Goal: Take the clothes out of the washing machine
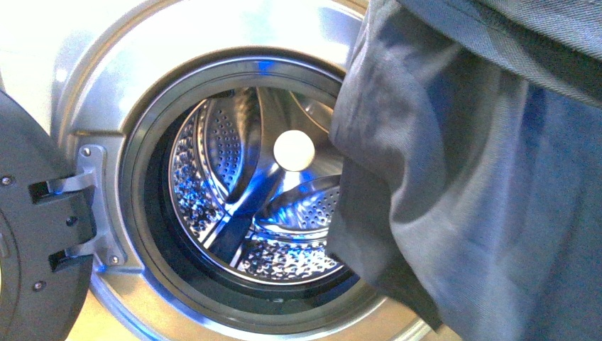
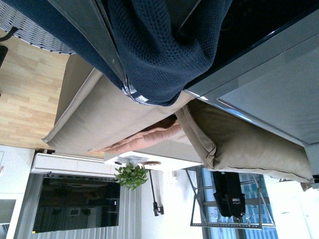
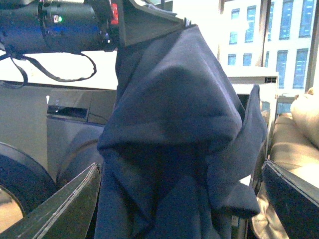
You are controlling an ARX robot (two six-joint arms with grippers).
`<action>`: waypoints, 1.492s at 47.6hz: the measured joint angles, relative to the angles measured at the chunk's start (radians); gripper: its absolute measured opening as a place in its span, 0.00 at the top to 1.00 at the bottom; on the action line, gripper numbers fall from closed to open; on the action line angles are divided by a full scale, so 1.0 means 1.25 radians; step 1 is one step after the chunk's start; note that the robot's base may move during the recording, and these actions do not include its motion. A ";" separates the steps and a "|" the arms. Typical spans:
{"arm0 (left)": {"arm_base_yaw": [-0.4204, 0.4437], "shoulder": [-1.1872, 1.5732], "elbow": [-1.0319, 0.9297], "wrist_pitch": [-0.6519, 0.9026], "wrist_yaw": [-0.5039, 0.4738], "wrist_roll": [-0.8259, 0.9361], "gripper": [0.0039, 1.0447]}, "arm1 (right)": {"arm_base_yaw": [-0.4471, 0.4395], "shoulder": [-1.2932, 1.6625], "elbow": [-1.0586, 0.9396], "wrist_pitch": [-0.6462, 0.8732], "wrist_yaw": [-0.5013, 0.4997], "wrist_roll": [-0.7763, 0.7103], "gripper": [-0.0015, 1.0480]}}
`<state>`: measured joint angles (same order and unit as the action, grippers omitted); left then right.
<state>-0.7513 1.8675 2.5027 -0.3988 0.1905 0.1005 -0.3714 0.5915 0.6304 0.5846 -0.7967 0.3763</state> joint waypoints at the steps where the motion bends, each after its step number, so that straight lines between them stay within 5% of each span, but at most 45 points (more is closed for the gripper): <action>1: 0.000 0.000 0.000 0.000 0.000 0.000 0.94 | 0.010 0.012 0.017 -0.005 0.008 -0.008 0.07; 22: 0.000 0.000 0.000 0.000 0.000 0.000 0.94 | 0.150 0.262 0.324 -0.161 0.136 -0.223 0.07; 48: 0.000 0.000 0.000 0.000 0.000 0.000 0.94 | 0.321 0.383 0.221 -0.094 -0.083 -0.081 0.07; 71: 0.000 0.000 0.000 -0.001 0.000 0.000 0.94 | 0.376 0.387 0.110 -0.034 -0.067 -0.069 0.07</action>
<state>-0.7513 1.8675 2.5027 -0.3996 0.1902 0.1001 0.0986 1.0756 0.7681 0.5426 -0.8799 0.2905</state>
